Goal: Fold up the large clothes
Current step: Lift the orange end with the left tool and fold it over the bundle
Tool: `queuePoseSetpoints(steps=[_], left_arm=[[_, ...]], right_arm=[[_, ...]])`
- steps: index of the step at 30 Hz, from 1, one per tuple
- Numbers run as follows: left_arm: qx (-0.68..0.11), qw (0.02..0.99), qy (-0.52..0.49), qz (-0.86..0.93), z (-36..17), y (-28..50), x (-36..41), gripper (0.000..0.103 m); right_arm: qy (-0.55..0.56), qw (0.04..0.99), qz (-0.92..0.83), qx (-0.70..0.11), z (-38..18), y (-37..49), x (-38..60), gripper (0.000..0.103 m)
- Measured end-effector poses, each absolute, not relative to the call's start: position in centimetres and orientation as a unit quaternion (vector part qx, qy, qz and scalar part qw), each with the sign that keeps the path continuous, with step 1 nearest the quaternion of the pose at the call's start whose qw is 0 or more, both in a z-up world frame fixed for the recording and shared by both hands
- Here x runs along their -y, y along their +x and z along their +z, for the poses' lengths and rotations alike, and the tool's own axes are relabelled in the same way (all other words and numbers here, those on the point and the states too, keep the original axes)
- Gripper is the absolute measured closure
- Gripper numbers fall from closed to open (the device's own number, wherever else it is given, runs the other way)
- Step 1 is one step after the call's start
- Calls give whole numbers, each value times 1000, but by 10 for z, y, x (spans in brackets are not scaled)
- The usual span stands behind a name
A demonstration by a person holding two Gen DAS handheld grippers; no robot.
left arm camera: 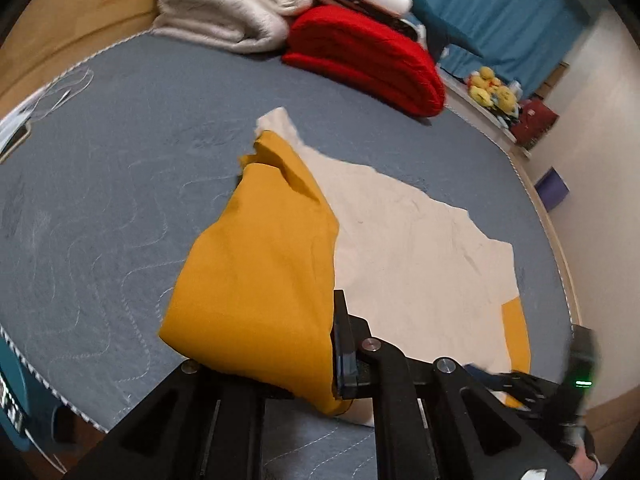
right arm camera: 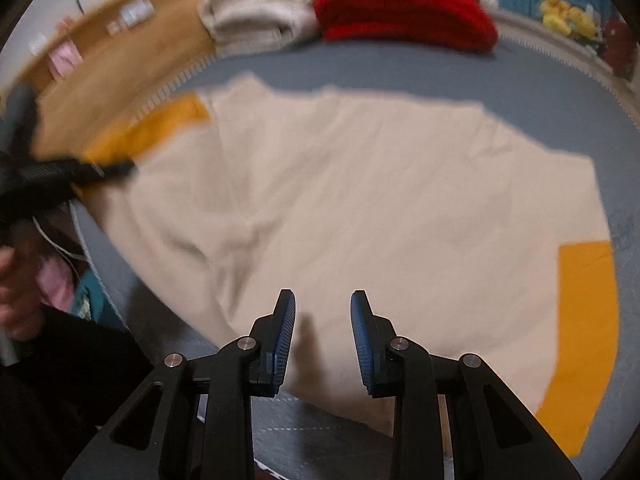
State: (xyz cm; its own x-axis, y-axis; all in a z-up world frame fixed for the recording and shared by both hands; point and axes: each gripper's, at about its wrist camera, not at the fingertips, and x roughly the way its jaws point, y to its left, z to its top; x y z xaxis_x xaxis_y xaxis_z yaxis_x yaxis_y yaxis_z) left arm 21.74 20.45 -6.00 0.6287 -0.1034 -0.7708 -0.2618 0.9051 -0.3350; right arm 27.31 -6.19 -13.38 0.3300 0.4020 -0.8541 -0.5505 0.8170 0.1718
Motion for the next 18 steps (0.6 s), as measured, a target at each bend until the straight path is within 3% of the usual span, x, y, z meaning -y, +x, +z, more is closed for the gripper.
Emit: queuePoseSetpoints(steps=[6, 18], left_arm=[[-429, 890, -153, 29, -58, 226, -181, 93], [-411, 902, -133, 22, -47, 228, -149, 93]], right_arm=[[-108, 794, 254, -542, -169, 288, 47, 73], [-98, 816, 244, -514, -143, 273, 76, 73]])
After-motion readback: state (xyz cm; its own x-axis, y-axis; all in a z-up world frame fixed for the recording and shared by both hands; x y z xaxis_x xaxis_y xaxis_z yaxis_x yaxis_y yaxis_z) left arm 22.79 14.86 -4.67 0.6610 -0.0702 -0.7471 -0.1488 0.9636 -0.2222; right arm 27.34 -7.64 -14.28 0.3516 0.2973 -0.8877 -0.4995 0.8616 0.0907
